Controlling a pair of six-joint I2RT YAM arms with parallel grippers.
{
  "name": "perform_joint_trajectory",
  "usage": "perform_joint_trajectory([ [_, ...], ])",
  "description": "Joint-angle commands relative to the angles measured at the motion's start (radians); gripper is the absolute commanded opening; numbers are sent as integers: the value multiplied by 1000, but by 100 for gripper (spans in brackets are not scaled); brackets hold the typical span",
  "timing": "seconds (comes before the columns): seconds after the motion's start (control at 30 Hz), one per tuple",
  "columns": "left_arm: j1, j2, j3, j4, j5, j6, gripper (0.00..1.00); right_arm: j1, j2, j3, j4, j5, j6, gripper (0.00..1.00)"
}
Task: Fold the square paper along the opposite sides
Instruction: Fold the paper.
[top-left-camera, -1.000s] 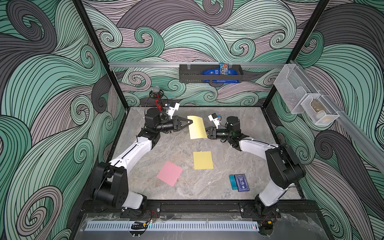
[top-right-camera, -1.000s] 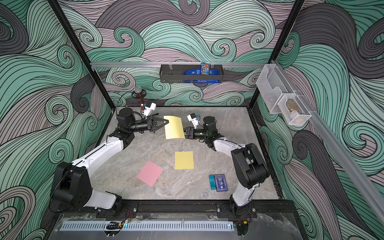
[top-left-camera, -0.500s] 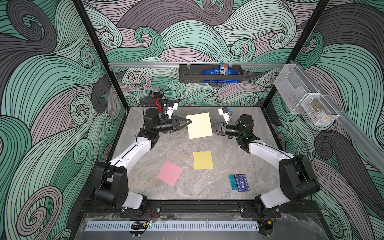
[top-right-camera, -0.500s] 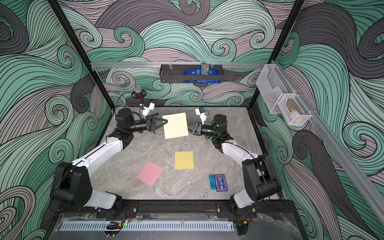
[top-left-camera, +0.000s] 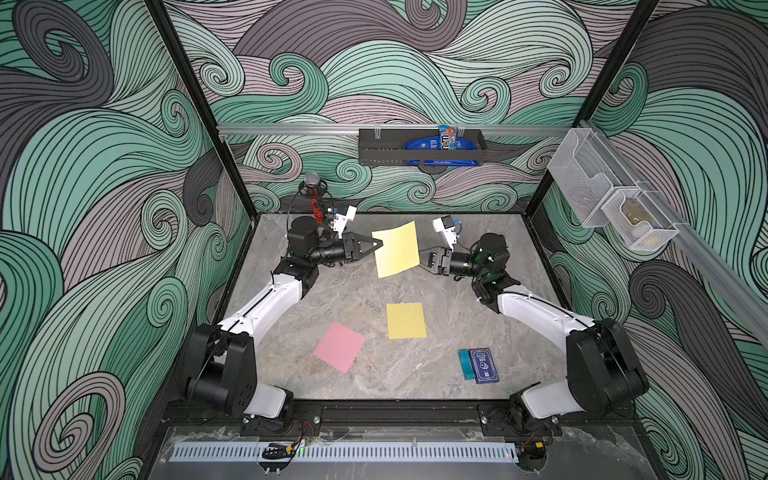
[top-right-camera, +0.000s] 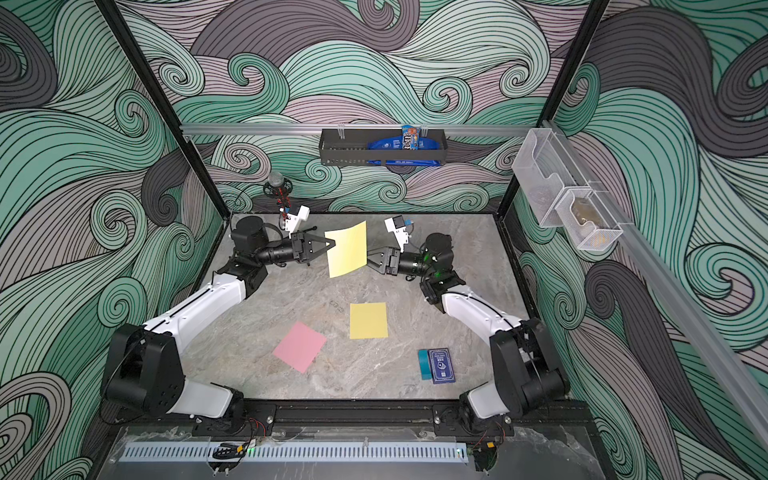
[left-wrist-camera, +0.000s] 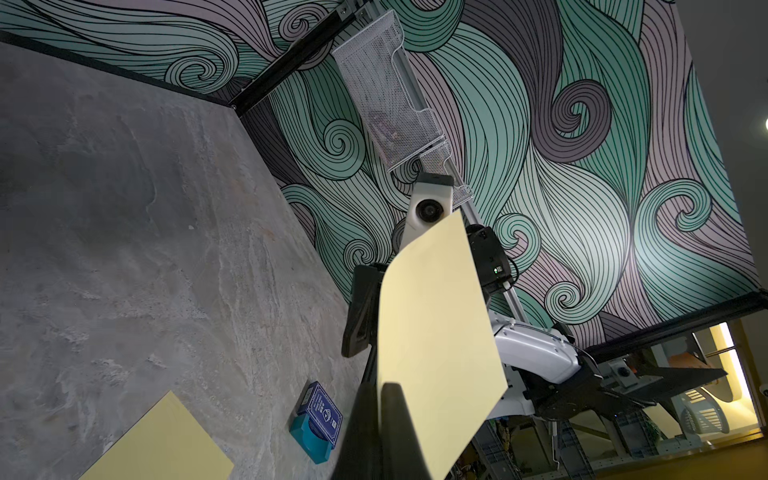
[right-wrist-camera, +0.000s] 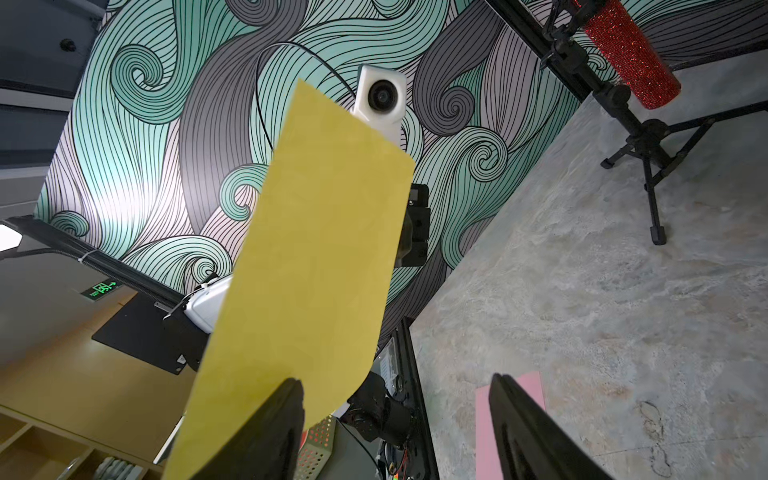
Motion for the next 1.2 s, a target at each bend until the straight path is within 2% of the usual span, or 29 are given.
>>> perform_joint_trajectory([
  [0.0, 5, -10, 4, -6, 10, 38, 0, -5, -18, 0, 11, 9, 4, 75],
  [0.07, 5, -14, 4, -11, 10, 49, 0, -10, -18, 9, -31, 13, -15, 75],
  [0.23, 5, -14, 3, -18, 12, 70, 0, -29, -7, 80, -280, 41, -144, 72],
  [0.43, 5, -54, -3, -44, 6, 103, 0, -52, -11, 133, -361, 42, -185, 68],
  [0.77, 5, -53, -8, -55, -1, 114, 0, -8, -54, 141, -356, 55, -169, 70],
  [1.17, 5, -53, -9, -58, -4, 114, 0, 60, -66, 138, -279, 77, -118, 83],
])
